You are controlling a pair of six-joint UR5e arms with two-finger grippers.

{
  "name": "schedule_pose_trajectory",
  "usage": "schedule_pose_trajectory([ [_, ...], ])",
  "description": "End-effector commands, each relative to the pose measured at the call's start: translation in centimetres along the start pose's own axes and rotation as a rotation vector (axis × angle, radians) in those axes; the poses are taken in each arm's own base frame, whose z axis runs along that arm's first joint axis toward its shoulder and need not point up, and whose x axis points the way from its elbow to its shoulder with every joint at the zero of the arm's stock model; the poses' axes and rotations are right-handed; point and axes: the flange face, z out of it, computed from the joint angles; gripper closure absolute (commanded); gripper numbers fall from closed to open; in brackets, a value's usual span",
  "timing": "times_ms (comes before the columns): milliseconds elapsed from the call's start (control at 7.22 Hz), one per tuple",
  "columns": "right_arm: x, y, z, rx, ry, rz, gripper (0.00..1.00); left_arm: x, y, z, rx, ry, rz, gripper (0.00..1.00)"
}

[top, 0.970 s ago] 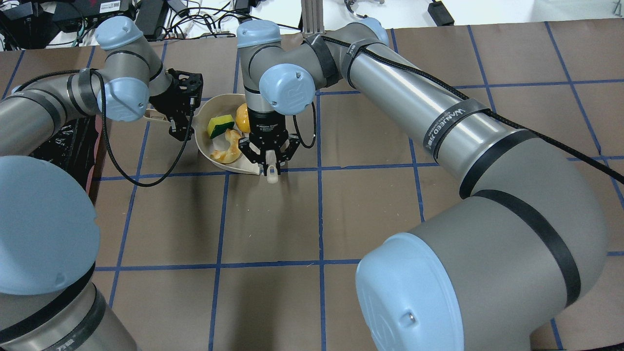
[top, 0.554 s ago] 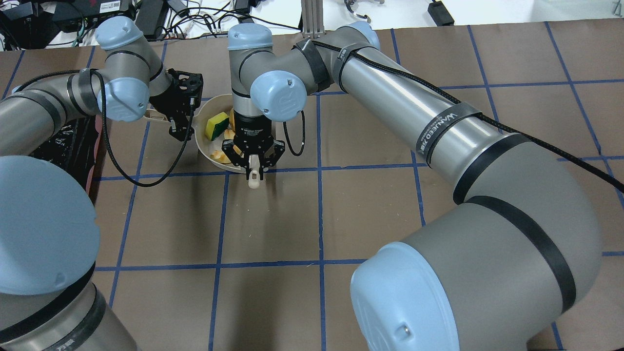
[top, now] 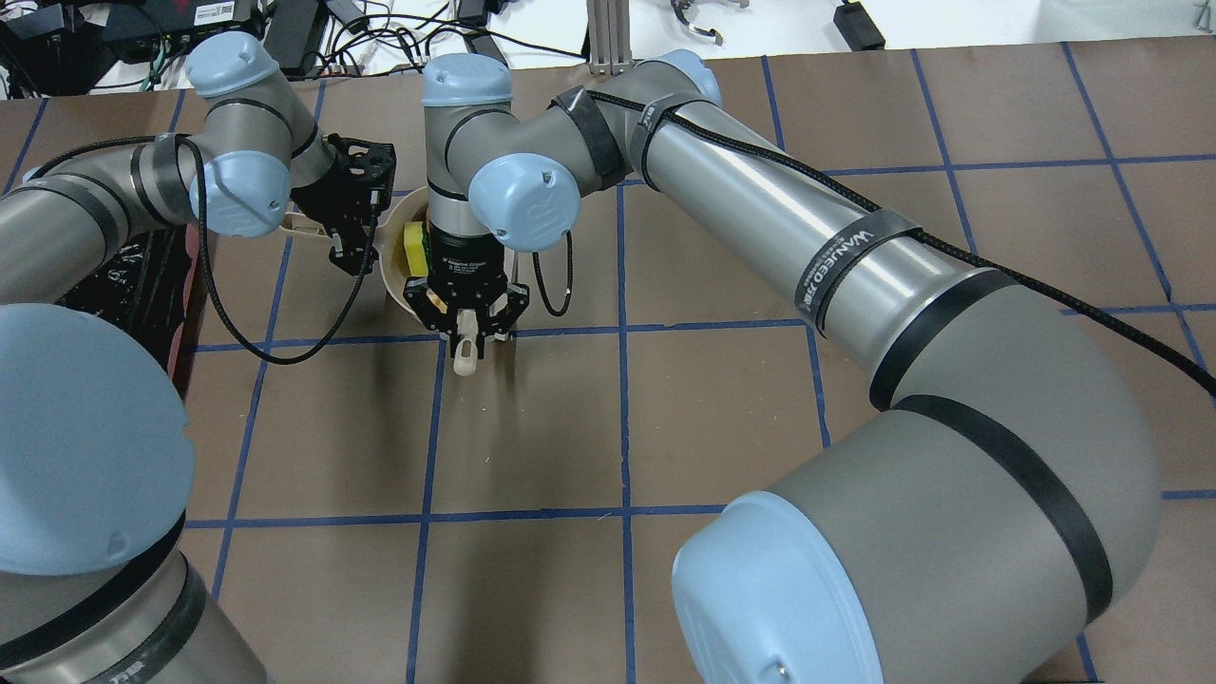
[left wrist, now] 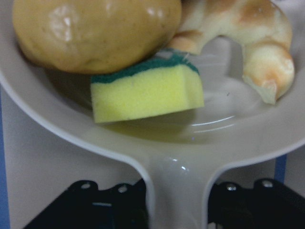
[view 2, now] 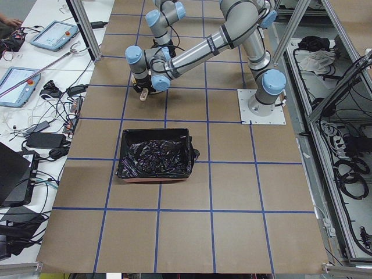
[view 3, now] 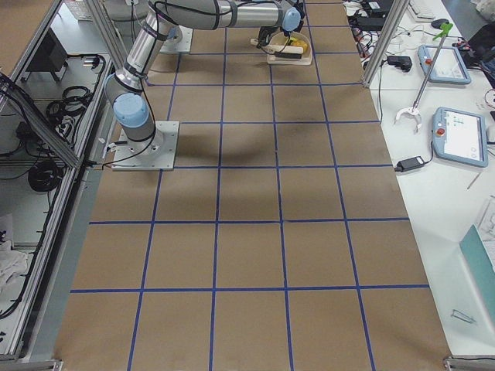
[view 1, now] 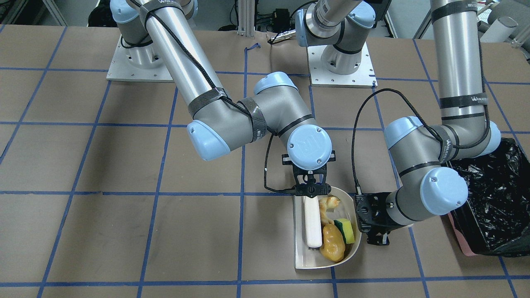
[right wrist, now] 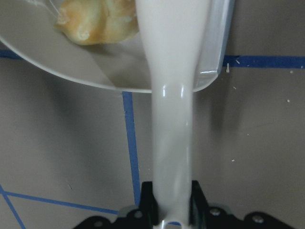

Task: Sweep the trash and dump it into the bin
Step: 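Sweep the potato with the brush into the dustpan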

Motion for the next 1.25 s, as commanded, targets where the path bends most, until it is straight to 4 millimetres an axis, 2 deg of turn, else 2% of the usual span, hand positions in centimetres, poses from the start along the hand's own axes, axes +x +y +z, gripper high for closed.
schedule_pose_trajectory([
  [0, 0.5, 0.1, -0.1, 0.010, 0.041, -0.027, 1.00, 0.0, 0.0, 0.0, 0.001, 0.000, 0.001, 1.00],
  [139, 1.6, -0.4, -0.5, 0.026, 0.091, -0.040, 1.00, 0.0, 0.0, 0.0, 0.001, 0.000, 0.001, 1.00],
  [277, 2.0, 0.4, -1.3, 0.013, 0.110, -0.048, 1.00, 0.0, 0.0, 0.0, 0.001, 0.000, 0.001, 1.00],
  [416, 3.1, 0.7, -2.6, 0.009, 0.133, -0.032, 1.00, 0.0, 0.0, 0.0, 0.001, 0.000, 0.001, 1.00],
  [693, 8.1, 0.6, -4.5, 0.002, 0.144, 0.031, 1.00, 0.0, 0.0, 0.0, 0.001, 0.000, 0.001, 1.00],
  [831, 11.6, 0.8, -6.0, 0.004, 0.133, 0.070, 1.00, 0.0, 0.0, 0.0, 0.001, 0.000, 0.001, 1.00],
  [970, 15.9, 0.5, -8.2, 0.018, 0.130, 0.123, 1.00, 0.0, 0.0, -0.1, 0.002, -0.002, 0.001, 1.00],
  [1108, 19.4, 1.2, -10.3, 0.035, 0.155, 0.115, 1.00, 0.0, 0.1, -0.1, 0.003, -0.002, 0.001, 1.00],
])
